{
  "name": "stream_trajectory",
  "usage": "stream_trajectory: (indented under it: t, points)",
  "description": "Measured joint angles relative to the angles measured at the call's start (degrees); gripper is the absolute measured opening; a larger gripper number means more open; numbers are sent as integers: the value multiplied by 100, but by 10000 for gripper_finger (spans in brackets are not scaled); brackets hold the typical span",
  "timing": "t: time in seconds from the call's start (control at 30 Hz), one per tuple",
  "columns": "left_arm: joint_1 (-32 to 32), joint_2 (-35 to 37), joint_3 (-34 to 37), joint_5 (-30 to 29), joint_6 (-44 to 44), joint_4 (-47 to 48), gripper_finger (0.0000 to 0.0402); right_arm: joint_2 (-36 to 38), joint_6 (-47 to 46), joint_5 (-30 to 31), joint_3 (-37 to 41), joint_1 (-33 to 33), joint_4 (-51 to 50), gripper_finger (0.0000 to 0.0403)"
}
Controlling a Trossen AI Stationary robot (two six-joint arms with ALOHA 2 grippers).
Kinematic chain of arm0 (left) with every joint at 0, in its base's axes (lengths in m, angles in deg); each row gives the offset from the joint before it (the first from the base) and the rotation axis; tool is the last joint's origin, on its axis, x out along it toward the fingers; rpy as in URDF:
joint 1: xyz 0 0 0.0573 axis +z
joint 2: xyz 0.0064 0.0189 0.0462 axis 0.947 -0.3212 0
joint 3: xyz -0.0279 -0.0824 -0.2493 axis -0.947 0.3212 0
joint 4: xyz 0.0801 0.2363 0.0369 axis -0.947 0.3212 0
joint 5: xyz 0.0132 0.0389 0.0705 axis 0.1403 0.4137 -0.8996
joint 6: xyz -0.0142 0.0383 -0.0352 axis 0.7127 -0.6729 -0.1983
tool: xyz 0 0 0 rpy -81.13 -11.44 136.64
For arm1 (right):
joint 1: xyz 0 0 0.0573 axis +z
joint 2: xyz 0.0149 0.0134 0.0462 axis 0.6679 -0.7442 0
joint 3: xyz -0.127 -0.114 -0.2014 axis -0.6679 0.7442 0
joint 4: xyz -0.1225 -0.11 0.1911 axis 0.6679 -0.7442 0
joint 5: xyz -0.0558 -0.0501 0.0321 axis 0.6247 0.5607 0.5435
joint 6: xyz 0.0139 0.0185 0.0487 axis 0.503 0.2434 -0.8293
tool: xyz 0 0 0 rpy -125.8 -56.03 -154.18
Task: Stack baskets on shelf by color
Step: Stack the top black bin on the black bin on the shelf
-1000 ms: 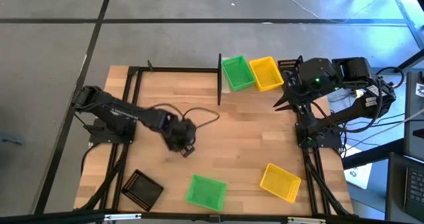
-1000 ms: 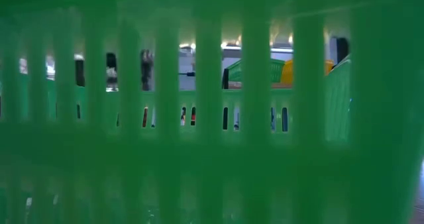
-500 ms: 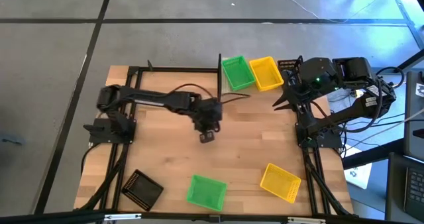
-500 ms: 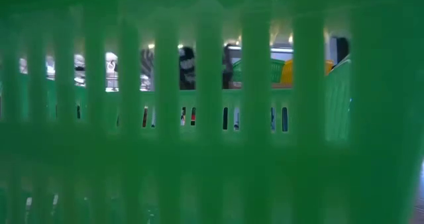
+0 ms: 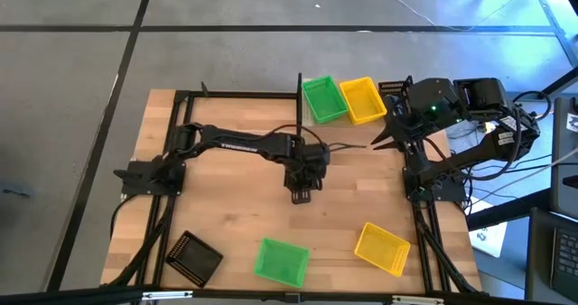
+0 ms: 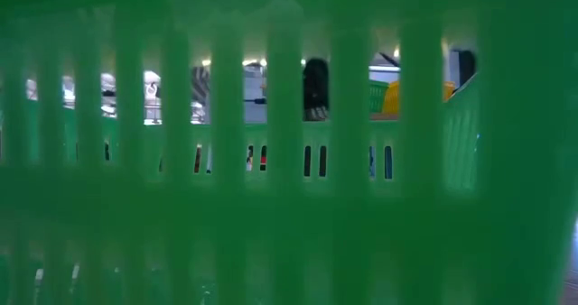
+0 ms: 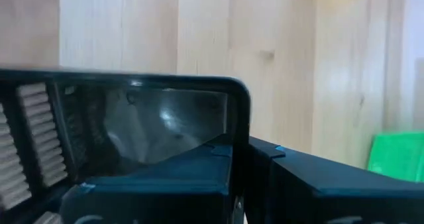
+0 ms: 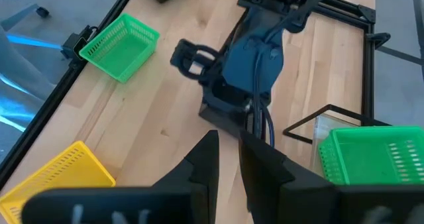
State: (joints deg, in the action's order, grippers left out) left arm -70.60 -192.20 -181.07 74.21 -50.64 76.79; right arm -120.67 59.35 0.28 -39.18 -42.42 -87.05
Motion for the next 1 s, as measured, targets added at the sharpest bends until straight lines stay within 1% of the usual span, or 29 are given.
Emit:
stream_trajectory:
  t: [0.2,0.5,0.7,0.77,0.83,0.9,1.0]
  points:
    - [-37,-31,-5,-31,20,-108,8,0,-23,0,0,0,2,59]
    - [-65,-27,-5,-89,77,-156,67,0,-18,0,0,0,2,59]
    - [-28,50,-5,-122,173,-110,77,0,5,0,0,0,0,59]
    - [-26,160,3,-173,173,93,77,0,-7,0,0,0,-1,59]
    - [-26,335,4,-392,140,223,77,0,-7,1,0,6,-28,59]
    - [-36,607,2,-672,132,458,77,-2,3,2,0,51,-102,59]
    - [-19,1076,2,-749,132,656,77,-6,102,20,0,132,-331,59]
